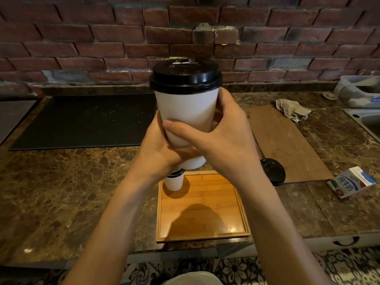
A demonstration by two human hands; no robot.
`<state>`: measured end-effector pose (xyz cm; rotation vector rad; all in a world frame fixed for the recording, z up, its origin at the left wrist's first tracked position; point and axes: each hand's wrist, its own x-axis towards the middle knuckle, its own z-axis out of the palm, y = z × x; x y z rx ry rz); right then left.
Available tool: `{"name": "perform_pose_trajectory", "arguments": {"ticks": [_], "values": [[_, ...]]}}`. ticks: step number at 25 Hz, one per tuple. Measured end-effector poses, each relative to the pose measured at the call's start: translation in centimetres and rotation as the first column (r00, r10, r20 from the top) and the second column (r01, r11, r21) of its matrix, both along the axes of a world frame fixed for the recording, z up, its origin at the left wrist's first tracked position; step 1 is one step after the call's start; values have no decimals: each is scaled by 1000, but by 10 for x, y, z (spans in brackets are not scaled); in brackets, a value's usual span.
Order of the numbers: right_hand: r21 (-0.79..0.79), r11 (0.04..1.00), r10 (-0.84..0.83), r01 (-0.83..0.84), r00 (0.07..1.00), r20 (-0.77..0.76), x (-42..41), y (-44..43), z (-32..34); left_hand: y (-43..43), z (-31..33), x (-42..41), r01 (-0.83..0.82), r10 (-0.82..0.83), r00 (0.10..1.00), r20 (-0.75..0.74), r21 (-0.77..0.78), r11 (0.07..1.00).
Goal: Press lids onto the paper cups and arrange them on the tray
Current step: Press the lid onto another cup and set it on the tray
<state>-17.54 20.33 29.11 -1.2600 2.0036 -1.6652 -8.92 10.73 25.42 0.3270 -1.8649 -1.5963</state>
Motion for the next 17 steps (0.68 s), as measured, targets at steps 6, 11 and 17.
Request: {"name": "perform_pose_trajectory", "arguments": {"ticks": [6,11,17], "values": [[-3,993,120,-120,992,34,-15,6,5,-5,3,9,1,5,998,68,-95,995],[-54,972,230,-227,971,62,-21,9,3,-7,6,14,86,-77,992,95,-87,993],[-92,933,358,-347,920,162,-26,15,-1,-5,8,16,260,-257,962,98,-26,965]]}}
